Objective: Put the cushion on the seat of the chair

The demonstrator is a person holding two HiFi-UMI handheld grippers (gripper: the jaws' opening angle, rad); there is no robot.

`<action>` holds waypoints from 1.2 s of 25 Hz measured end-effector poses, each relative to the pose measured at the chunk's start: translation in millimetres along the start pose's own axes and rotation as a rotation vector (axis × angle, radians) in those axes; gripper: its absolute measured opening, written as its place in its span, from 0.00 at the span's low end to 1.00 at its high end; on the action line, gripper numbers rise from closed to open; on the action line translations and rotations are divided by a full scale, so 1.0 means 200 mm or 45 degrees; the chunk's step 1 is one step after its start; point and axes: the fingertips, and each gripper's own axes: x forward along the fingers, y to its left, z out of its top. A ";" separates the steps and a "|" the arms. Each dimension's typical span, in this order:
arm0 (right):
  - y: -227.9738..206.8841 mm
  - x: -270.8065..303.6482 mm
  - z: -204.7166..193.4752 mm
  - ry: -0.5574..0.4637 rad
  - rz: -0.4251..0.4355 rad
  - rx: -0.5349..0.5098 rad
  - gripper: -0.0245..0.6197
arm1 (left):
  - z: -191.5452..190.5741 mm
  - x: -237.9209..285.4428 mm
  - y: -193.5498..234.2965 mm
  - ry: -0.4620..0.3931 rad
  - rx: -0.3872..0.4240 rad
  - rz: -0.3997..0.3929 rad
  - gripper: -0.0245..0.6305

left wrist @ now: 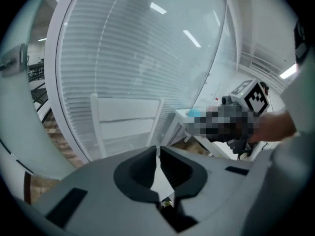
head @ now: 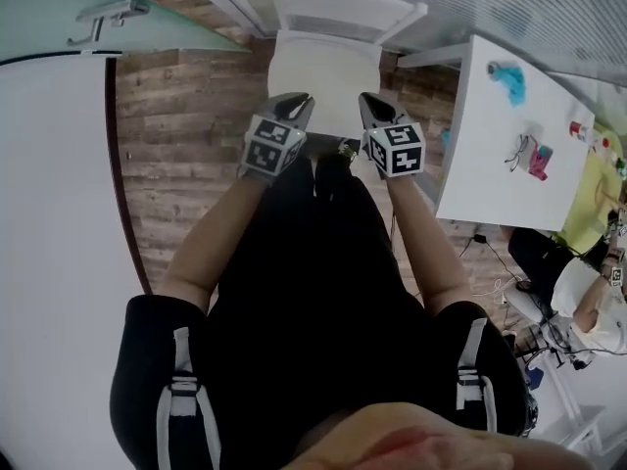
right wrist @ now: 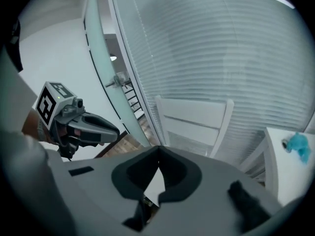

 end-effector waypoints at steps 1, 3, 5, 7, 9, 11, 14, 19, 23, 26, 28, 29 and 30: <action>0.03 -0.06 0.06 -0.027 0.011 -0.019 0.06 | 0.06 -0.05 -0.03 -0.033 0.008 -0.005 0.08; 0.09 -0.18 0.15 -0.084 0.036 -0.059 0.06 | 0.17 -0.13 -0.11 -0.100 0.023 -0.016 0.06; 0.13 -0.30 0.23 -0.155 0.063 -0.096 0.06 | 0.27 -0.20 -0.20 -0.158 0.046 -0.029 0.06; 0.19 -0.42 0.34 -0.243 0.097 -0.127 0.06 | 0.38 -0.28 -0.27 -0.228 0.067 -0.053 0.05; 0.27 -0.53 0.47 -0.342 0.121 -0.167 0.06 | 0.48 -0.40 -0.30 -0.304 0.091 -0.074 0.05; 0.36 -0.63 0.60 -0.433 0.125 -0.210 0.06 | 0.57 -0.51 -0.32 -0.375 0.120 -0.083 0.05; 0.44 -0.78 0.74 -0.537 0.128 -0.259 0.06 | 0.69 -0.67 -0.37 -0.473 0.195 -0.079 0.05; 0.51 -0.93 0.88 -0.641 0.135 -0.302 0.06 | 0.84 -0.85 -0.45 -0.601 0.312 -0.039 0.05; 0.56 -1.00 0.96 -0.720 0.150 -0.333 0.06 | 0.94 -0.96 -0.50 -0.708 0.336 -0.058 0.05; 0.59 -1.05 1.00 -0.766 0.153 -0.361 0.06 | 1.00 -1.00 -0.52 -0.758 0.368 -0.067 0.05; 0.60 -1.07 1.02 -0.788 0.150 -0.373 0.06 | 1.01 -1.02 -0.53 -0.788 0.379 -0.067 0.05; 0.61 -1.07 1.02 -0.796 0.149 -0.379 0.06 | 1.02 -1.02 -0.52 -0.806 0.374 -0.066 0.05; 0.61 -1.08 1.03 -0.804 0.147 -0.384 0.06 | 1.03 -1.03 -0.52 -0.821 0.365 -0.065 0.05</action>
